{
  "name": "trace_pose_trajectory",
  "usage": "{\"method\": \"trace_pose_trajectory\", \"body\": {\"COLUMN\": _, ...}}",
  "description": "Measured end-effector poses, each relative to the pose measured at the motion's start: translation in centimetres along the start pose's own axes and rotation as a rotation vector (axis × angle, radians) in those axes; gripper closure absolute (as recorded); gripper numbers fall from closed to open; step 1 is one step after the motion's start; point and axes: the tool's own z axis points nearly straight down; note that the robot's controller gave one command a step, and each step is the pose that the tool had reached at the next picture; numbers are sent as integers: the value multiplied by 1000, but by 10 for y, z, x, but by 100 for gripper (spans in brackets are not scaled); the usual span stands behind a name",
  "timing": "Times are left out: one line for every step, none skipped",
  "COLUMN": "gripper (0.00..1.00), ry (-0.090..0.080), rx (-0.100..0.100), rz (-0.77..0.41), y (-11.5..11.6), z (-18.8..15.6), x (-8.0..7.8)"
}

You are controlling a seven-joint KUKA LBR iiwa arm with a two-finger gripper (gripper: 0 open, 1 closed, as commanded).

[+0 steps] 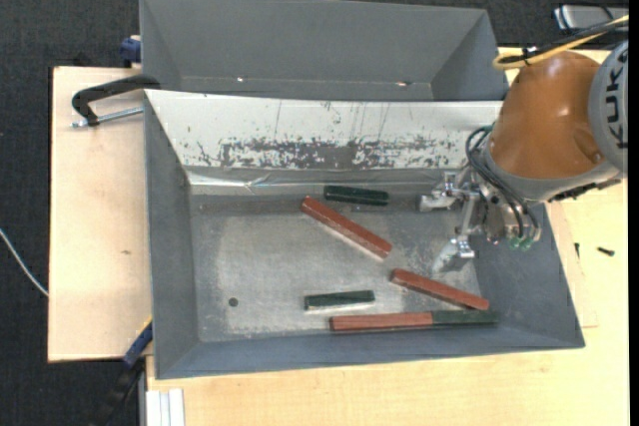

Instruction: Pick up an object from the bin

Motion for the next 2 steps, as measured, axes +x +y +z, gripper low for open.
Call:
{"method": "trace_pose_trajectory", "body": {"gripper": 0, "ry": -6, "rx": 0, "rz": 150, "y": -1, "z": 47, "x": 19}}
{"method": "trace_pose_trajectory", "body": {"gripper": 0, "ry": -1, "rx": 0, "rz": 146, "y": 0, "z": 34, "x": 32}}
